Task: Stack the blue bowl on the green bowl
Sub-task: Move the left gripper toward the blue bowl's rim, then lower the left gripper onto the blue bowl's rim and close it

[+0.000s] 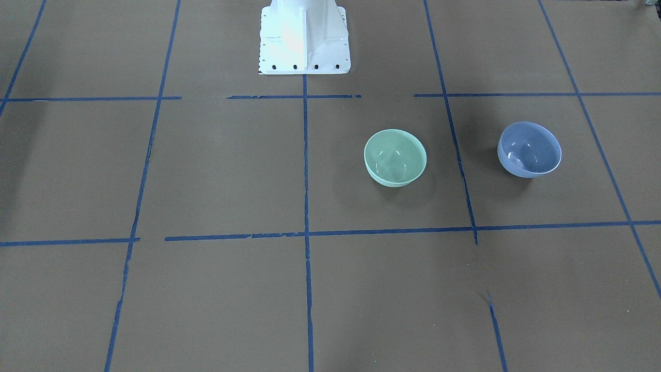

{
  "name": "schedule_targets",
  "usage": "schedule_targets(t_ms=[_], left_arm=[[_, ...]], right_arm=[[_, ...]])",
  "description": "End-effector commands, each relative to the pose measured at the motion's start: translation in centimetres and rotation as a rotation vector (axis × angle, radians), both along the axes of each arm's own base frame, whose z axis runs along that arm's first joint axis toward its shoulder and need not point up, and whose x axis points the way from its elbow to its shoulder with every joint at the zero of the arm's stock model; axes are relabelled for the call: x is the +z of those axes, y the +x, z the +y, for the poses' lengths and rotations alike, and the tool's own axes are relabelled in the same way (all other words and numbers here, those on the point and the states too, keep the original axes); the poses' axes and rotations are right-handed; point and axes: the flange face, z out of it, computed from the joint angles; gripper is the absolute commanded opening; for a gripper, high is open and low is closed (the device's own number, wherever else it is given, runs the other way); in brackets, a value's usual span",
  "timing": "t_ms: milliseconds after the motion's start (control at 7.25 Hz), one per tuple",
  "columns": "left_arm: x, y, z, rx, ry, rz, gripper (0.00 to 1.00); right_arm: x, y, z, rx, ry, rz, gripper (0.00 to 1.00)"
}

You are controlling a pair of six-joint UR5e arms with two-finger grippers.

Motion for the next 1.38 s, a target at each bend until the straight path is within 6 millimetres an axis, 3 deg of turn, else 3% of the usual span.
schedule_targets(t_ms=[0,138,414,690,966,1241], left_arm=[[-0.5,7.5,1.7,-0.041,-0.073,0.059,1.0],[0.4,9.5,3.6,-0.063,-0.096,0.094,1.0],[1.9,15.4,7.0,-0.1,-0.139,0.11,1.0],[3.0,19.8,8.6,-0.082,-0.186,0.085,1.0],[3.9,20.7,8.9,-0.062,-0.199,0.072,1.0],[4.8,20.9,9.1,-0.058,-0.211,0.061,0.93]], right_arm=[[0.0,0.0,0.0,0.0,0.0,0.001,1.0],[0.0,0.0,0.0,0.0,0.0,0.001,1.0],[0.0,0.0,0.0,0.0,0.0,0.001,1.0],[0.0,0.0,0.0,0.0,0.0,0.001,1.0],[0.0,0.0,0.0,0.0,-0.001,0.001,1.0],[0.0,0.0,0.0,0.0,0.0,-0.001,1.0]])
